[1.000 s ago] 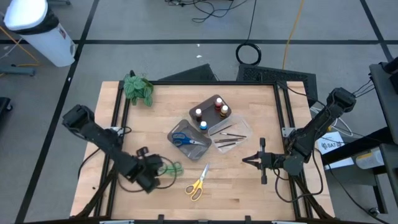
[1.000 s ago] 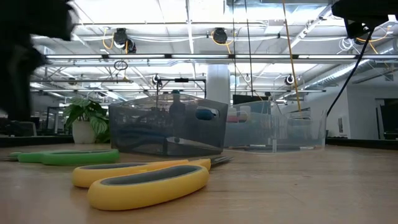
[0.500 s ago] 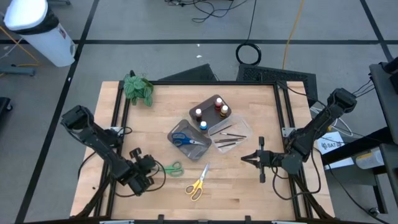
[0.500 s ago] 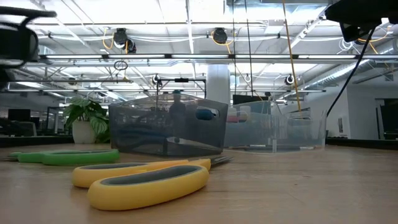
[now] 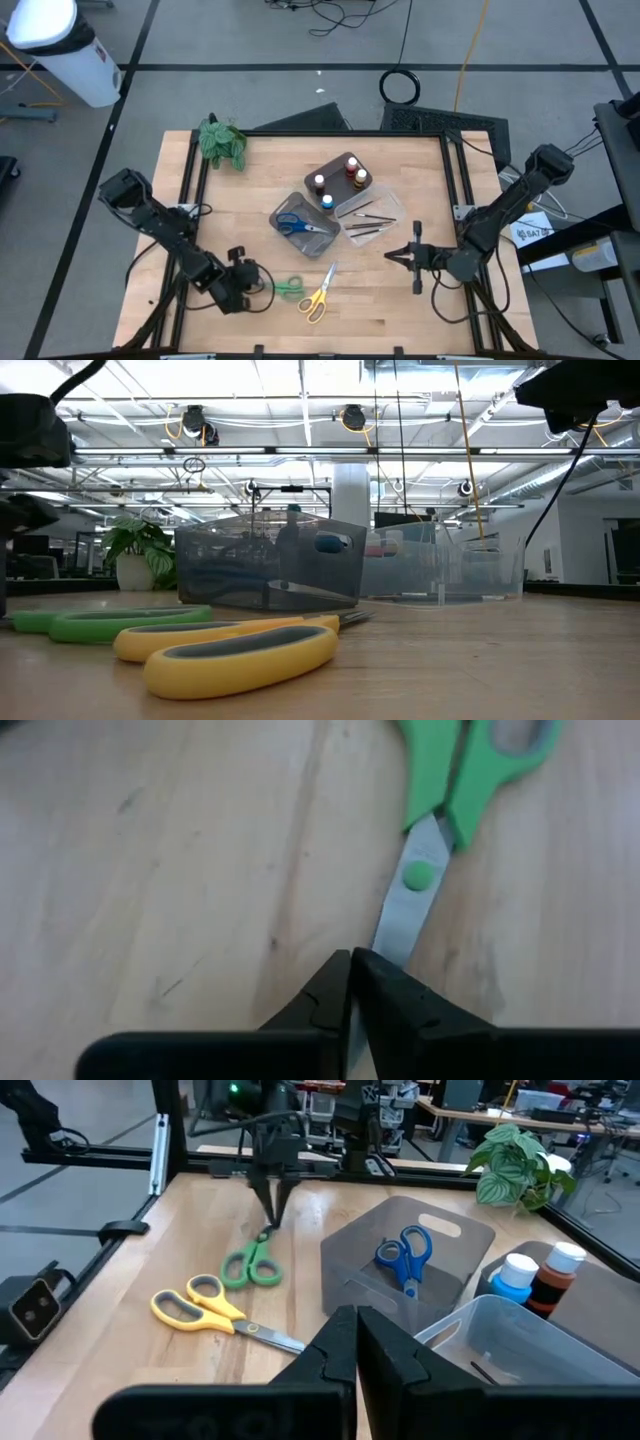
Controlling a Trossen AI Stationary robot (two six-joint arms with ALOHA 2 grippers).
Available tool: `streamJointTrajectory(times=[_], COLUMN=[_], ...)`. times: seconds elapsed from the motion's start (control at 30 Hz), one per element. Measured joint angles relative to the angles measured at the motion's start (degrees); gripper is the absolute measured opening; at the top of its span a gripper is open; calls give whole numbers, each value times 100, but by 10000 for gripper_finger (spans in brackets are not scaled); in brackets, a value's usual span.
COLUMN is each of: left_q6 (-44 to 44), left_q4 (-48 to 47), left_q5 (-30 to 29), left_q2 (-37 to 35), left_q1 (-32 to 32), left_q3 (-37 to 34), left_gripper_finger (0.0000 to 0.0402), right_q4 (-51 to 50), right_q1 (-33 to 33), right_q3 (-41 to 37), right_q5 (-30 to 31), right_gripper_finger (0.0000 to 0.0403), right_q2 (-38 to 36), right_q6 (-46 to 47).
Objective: Pick & Place Paint Supplies
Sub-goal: Put the green scissors into the bottom black bin
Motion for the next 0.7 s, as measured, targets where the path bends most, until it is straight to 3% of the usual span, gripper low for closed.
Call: streamJointTrajectory(times=[0.13,0.33,0.43,0.53,0.7], left_q6=[424,569,584,681,864], left_q4=[264,188,194,228,95], left_q5=[352,590,621,547,510], left_q2=[2,75,240,328,89], left_q1=[157,344,377,383,355], left_q3=[28,49,55,64,170], left_gripper_finger=[8,6,6,13,5], right_q4=[99,165,374,954,2458], right_q1=[-63,-239,-324,-434,-701], right_q3=[-2,-2,-2,-2,3], right_q5=[-72,-732,-750,-944,-1918], right_gripper_finger=[0,0,0,0,0], right_q2=[56,62,146,497,1423], right_q6=[-44,-47,-47,-278,-1086])
